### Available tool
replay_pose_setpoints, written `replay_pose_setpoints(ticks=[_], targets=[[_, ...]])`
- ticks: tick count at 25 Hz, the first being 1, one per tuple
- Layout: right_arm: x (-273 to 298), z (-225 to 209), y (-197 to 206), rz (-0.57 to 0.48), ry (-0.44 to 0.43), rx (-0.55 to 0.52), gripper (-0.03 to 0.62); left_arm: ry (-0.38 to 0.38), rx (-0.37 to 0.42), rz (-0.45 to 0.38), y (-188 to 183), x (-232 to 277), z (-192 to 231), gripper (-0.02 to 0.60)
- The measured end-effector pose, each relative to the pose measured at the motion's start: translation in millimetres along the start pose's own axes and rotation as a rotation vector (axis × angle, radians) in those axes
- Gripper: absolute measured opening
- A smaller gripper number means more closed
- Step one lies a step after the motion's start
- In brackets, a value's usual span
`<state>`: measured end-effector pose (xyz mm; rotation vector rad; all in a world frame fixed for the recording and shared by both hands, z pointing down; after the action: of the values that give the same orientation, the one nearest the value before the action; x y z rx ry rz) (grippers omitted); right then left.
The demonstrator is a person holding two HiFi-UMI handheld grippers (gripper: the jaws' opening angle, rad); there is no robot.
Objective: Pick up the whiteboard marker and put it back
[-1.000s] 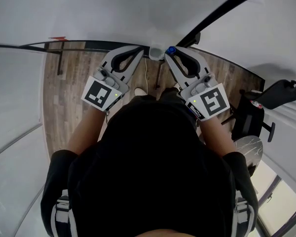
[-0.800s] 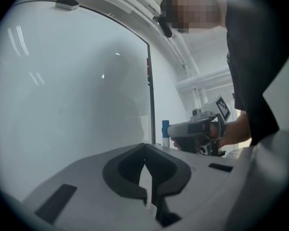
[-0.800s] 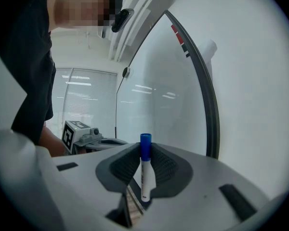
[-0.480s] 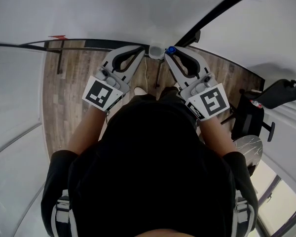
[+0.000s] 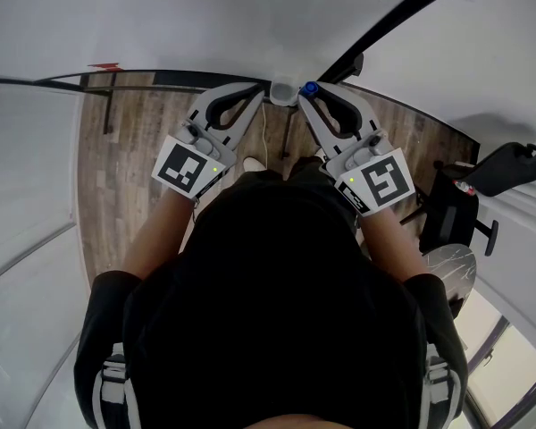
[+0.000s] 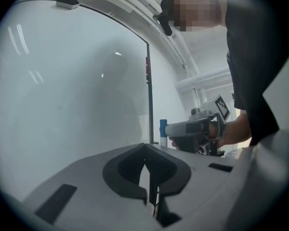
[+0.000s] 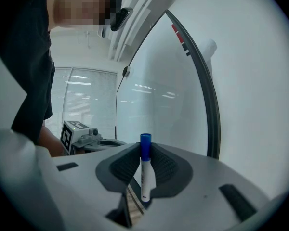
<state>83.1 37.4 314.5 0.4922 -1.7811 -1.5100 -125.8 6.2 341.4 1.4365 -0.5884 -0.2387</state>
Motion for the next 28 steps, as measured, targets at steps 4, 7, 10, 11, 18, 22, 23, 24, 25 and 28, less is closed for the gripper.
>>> replay_pose_setpoints(ticks=[4, 7, 10, 11, 18, 22, 23, 24, 25, 28], targets=[[5.4, -3.1, 8.3, 0.02, 0.013, -0.002, 0.063, 0.008, 0.007, 0.0, 3.5, 1.7, 1.5, 0.003], [9.3, -5.9, 15.6, 0.036, 0.026, 0.005, 0.063, 0.01, 0.012, -0.006, 6.1, 3.5, 3.3, 0.003], [14.5, -9.2, 22.6, 0.047, 0.037, 0.009, 0.064, 0.008, 0.019, -0.005, 10.7, 6.3, 4.7, 0.003], [17.0, -10.5, 25.7, 0.055, 0.04, 0.01, 0.063, 0.005, 0.021, -0.003, 12.5, 7.3, 5.0, 0.003], [39.4, -19.2, 50.9, 0.132, 0.067, 0.022, 0.063, 0.003, 0.032, -0.008, 25.2, 12.5, 8.0, 0.003], [51.0, -21.8, 63.0, 0.151, 0.069, 0.016, 0.063, -0.003, 0.022, -0.001, 31.4, 14.3, 9.2, 0.003], [54.0, -22.2, 65.7, 0.155, 0.068, 0.011, 0.063, -0.004, 0.021, 0.0, 32.6, 14.8, 9.2, 0.003], [56.9, -22.5, 68.4, 0.159, 0.067, 0.007, 0.063, -0.004, 0.021, 0.001, 33.9, 15.3, 9.2, 0.003], [59.7, -22.4, 71.2, 0.164, 0.065, 0.004, 0.063, -0.004, 0.023, 0.001, 35.2, 15.7, 9.0, 0.003], [69.3, -22.7, 79.4, 0.185, 0.066, -0.01, 0.063, -0.01, 0.026, -0.001, 39.7, 17.0, 10.2, 0.003]])
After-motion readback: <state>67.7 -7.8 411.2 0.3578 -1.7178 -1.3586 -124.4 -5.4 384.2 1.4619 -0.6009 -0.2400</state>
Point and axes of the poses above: the fingertips, and each gripper's own axes: x forward along the fingers, z to its left, y out of its underside, the point moved 10 cm from there along -x, backward along the fingers, and after that the axes turned 10 degrees about z, right-handed, at the moved point
